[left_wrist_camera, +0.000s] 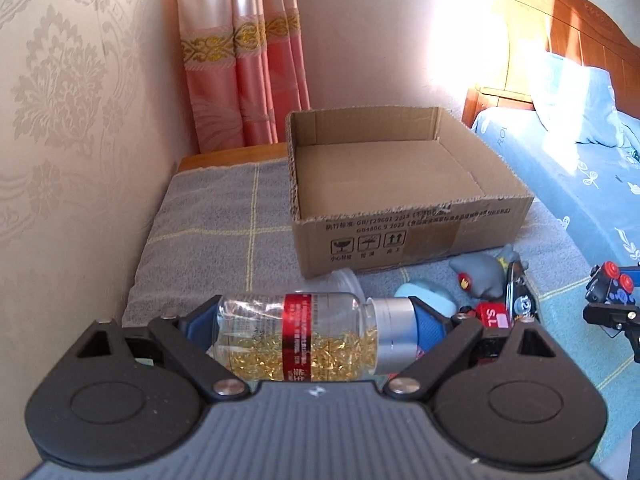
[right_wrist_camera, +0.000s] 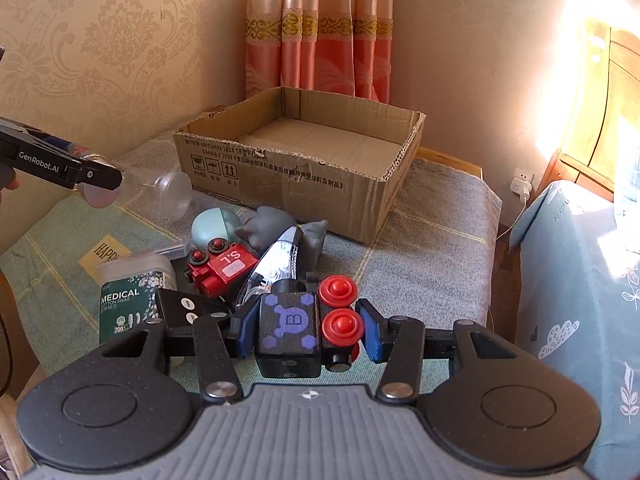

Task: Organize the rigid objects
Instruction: 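Carry the capsule bottle with the left gripper into the box and release, then lower the purple block into the box and open the right gripper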

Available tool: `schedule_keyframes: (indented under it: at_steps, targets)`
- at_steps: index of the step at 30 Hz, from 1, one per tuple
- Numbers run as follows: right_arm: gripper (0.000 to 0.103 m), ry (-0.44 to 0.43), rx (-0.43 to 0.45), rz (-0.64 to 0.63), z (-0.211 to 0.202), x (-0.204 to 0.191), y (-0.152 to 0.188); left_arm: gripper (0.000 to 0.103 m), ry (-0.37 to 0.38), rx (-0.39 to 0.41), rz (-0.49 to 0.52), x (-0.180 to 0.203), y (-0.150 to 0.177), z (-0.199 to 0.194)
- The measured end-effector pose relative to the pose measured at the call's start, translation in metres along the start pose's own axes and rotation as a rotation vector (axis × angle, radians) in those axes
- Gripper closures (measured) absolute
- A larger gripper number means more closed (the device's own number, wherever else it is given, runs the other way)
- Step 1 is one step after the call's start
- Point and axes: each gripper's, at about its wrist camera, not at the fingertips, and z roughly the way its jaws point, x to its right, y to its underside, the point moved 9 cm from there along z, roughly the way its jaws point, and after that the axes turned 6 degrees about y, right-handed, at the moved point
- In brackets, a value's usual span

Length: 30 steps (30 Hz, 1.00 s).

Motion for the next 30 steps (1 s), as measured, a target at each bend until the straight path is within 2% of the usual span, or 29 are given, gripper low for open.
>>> schedule_keyframes:
  at_steps: [8, 11, 17, 19, 22, 24, 30]
  targets:
    - [0.048, -0.016, 0.067, -0.035, 0.008, 0.006, -0.061, 0.010, 0.080, 0.043, 0.094, 0.024, -0.085, 0.036]
    - [0.048, -0.006, 0.079, -0.054, 0.015, 0.007, -0.079, 0.010, 0.070, 0.029, 0.123, 0.027, -0.112, 0.064]
    - [0.048, 0.016, 0.079, -0.065, 0.026, 0.014, -0.101, 0.010, 0.046, -0.008, 0.106, 0.023, -0.146, 0.122]
    - [0.048, 0.024, 0.081, -0.059, 0.028, 0.017, -0.107, 0.009, 0.026, 0.018, 0.089, 0.019, -0.152, 0.136]
    - [0.048, 0.028, 0.076, -0.052, 0.031, 0.019, -0.112, 0.009, 0.011, 0.014, 0.055, 0.010, -0.154, 0.145]
    - [0.048, 0.029, 0.073, -0.054, 0.033, 0.019, -0.115, 0.009, 0.039, 0.016, 0.041, 0.009, -0.152, 0.139]
    - [0.048, 0.021, 0.065, -0.054, 0.043, 0.012, -0.125, 0.007, 0.053, 0.060, 0.064, 0.005, -0.139, 0.099]
